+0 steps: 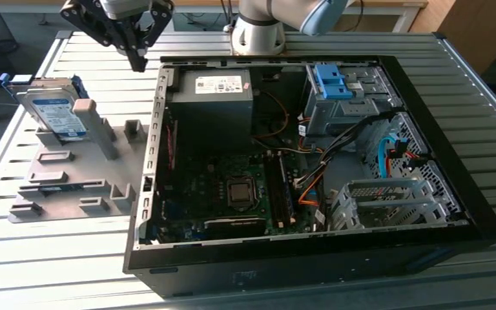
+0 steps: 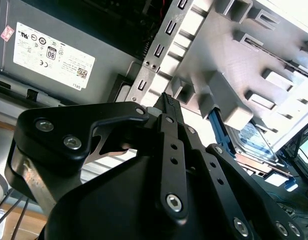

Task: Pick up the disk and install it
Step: 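Reach for the disk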

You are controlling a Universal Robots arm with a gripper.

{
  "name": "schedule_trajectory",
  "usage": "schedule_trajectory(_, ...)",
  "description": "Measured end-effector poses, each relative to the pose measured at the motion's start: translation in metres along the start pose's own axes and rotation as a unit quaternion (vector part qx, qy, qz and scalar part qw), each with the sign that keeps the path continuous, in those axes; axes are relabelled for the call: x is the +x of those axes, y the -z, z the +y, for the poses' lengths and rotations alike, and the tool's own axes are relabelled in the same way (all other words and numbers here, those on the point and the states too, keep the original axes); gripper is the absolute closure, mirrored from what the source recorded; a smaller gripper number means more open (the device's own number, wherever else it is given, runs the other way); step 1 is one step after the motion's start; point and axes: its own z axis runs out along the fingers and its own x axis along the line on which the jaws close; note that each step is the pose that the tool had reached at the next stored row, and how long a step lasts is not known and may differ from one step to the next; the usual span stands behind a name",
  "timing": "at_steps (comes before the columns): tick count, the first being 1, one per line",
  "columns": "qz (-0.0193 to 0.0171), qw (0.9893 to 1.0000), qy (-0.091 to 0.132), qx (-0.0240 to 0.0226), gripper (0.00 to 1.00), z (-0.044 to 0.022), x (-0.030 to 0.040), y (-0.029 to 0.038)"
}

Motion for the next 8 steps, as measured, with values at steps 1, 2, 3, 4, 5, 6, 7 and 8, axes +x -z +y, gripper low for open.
schedule_trajectory(1, 0.0000, 1.0000, 0.000, 0.0000, 0.89, 0.0001, 0.0005, 0.0000)
schedule_trajectory(2, 0.0000, 1.0000, 0.000, 0.0000, 0.89, 0.0004, 0.0012, 0.0000)
schedule_trajectory(3, 0.0000, 1.0000, 0.000, 0.0000, 0.89, 0.0007, 0.0024, 0.0000)
schedule_trajectory(4, 0.0000, 1.0000, 0.000, 0.0000, 0.89, 0.0013, 0.0041, -0.0001)
schedule_trajectory(5, 0.0000, 1.0000, 0.000, 0.0000, 0.89, 0.0021, 0.0057, -0.0001)
schedule_trajectory(6, 0.0000, 1.0000, 0.000, 0.0000, 0.89, 0.0031, 0.0077, 0.0000)
schedule_trajectory(7, 0.0001, 1.0000, 0.000, 0.0000, 0.89, 0.0040, 0.0102, 0.0000)
schedule_trajectory(8, 0.0001, 1.0000, 0.000, 0.0000, 0.89, 0.0048, 0.0130, 0.0000)
